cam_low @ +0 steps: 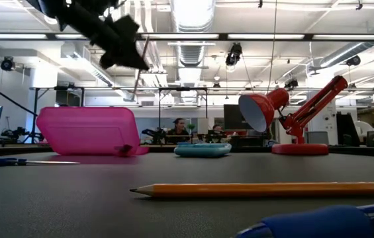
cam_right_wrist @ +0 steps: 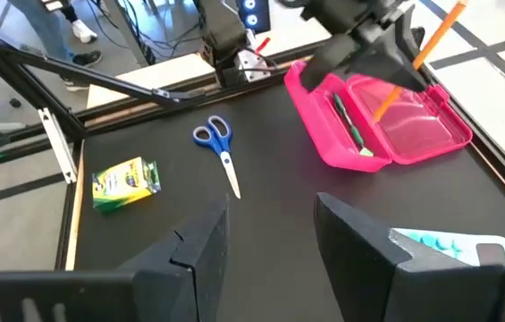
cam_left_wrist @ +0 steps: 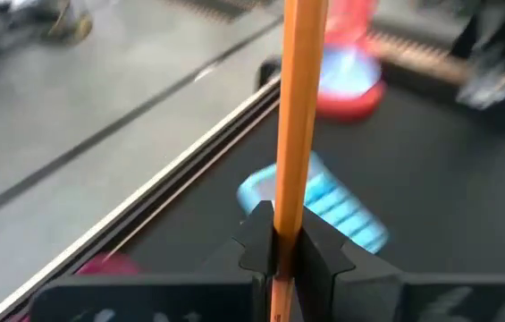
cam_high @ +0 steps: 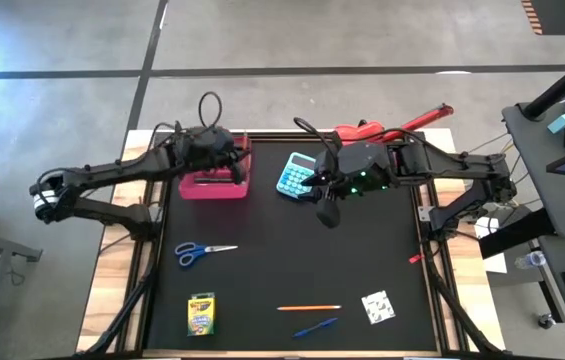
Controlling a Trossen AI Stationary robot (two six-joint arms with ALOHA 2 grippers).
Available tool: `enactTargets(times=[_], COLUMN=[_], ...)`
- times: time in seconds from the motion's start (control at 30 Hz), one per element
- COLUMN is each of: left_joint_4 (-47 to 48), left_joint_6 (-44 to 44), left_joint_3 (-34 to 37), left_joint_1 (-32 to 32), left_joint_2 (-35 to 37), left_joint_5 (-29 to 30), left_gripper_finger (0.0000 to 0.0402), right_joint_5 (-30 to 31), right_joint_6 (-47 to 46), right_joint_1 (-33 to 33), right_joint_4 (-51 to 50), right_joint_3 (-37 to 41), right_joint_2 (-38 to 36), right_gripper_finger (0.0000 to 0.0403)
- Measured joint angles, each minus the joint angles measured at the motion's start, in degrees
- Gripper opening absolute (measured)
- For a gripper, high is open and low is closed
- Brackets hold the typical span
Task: Pack school essentials
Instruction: Put the orange pencil into the red supply box
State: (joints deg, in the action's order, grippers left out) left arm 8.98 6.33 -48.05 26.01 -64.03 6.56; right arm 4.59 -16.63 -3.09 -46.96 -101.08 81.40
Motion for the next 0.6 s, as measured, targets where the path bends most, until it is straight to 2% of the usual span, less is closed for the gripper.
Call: enactTargets(times=[0.23, 0.6], left_joint_4=[15.7, 28.1], left_joint_6=[-3.9, -5.7], left_joint_3=[0.0, 0.3], left_joint_1=[7.3, 7.8], left_joint_2=[-0.2, -4.3], left_joint_5=[-0.2, 2.9], left_gripper_finger=[0.0006, 0.0006], right_joint_5=[0.0, 0.0], right_joint_6=[0.1, 0.3], right_joint_1=[0.0, 0.1], right_joint_4=[-0.1, -1.4], right_joint_3=[0.0, 0.1], right_joint_2=[2.4, 7.4], right_gripper_finger=[0.0146, 0.0144])
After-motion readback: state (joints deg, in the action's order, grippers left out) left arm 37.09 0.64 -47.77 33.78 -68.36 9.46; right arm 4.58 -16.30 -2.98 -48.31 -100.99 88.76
